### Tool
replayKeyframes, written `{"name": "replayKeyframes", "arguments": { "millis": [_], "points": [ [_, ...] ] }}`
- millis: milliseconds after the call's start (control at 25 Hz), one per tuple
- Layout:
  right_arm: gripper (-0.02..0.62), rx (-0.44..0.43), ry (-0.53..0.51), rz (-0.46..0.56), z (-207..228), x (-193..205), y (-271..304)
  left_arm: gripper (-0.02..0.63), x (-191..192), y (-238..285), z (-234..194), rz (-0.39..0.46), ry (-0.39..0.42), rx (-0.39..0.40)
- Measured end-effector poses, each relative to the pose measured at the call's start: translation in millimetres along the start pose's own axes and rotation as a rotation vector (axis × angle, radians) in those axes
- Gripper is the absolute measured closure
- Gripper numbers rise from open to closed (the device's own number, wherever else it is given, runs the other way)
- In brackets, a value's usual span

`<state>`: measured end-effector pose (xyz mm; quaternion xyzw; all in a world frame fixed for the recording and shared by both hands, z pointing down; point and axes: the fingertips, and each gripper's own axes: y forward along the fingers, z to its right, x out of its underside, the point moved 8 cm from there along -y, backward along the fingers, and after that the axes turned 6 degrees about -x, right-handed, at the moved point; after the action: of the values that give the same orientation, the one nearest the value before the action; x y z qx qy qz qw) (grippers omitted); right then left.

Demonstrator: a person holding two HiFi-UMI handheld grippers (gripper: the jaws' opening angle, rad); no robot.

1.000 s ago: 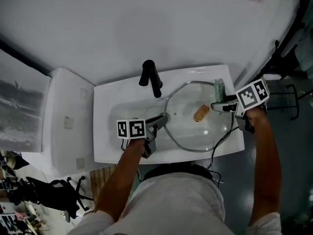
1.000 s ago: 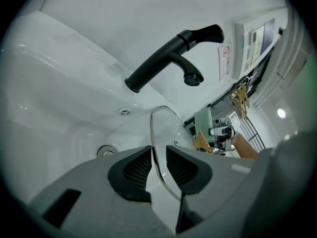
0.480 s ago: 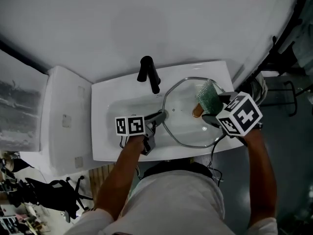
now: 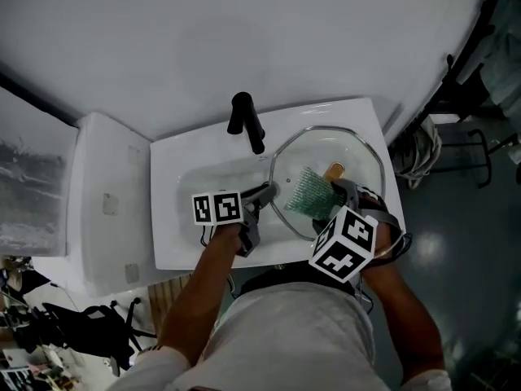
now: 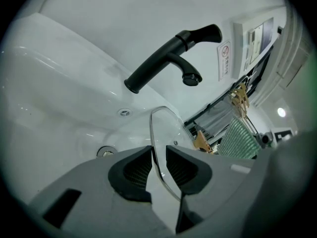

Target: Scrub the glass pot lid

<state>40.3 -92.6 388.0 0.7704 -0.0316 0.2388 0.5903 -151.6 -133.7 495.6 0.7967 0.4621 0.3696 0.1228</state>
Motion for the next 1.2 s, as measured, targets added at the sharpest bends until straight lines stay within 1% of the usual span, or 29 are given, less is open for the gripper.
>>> {"name": "replayKeyframes", "arguments": {
  "millis": [160,440,680,880,1040,1200],
  "points": [
    [0.247,0.066,-0.038,-0.018,-22.2,-0.6,11.7,0.505,0.4,0.2,-0.5,0.003,0.002,0.0],
    [0.247,0.107,-0.047,-0.007,-39.0,5.2,31.8,0.505,1.0,0.5,-0.1,0.002,-0.002,0.005],
    [0.247,0.079,-0.015,0.003,-40.7,14.8,40.4,0.505,0.5,0.0,-0.9,0.002,-0.007,0.01],
    [0.247,0.064,0.023,0.085,-32.6,23.7,32.3,0.505,0.9,0.6,-0.9,0.0,-0.008,0.01],
    [0.247,0.014,0.095,0.166,-21.6,33.3,20.5,0.505,0.7,0.2,-0.8,0.001,-0.011,0.008],
    [0.247,-0.038,0.212,0.246,-5.7,47.7,10.8,0.505,0.9,0.1,-0.3,0.001,-0.012,0.006]
  ]
}}
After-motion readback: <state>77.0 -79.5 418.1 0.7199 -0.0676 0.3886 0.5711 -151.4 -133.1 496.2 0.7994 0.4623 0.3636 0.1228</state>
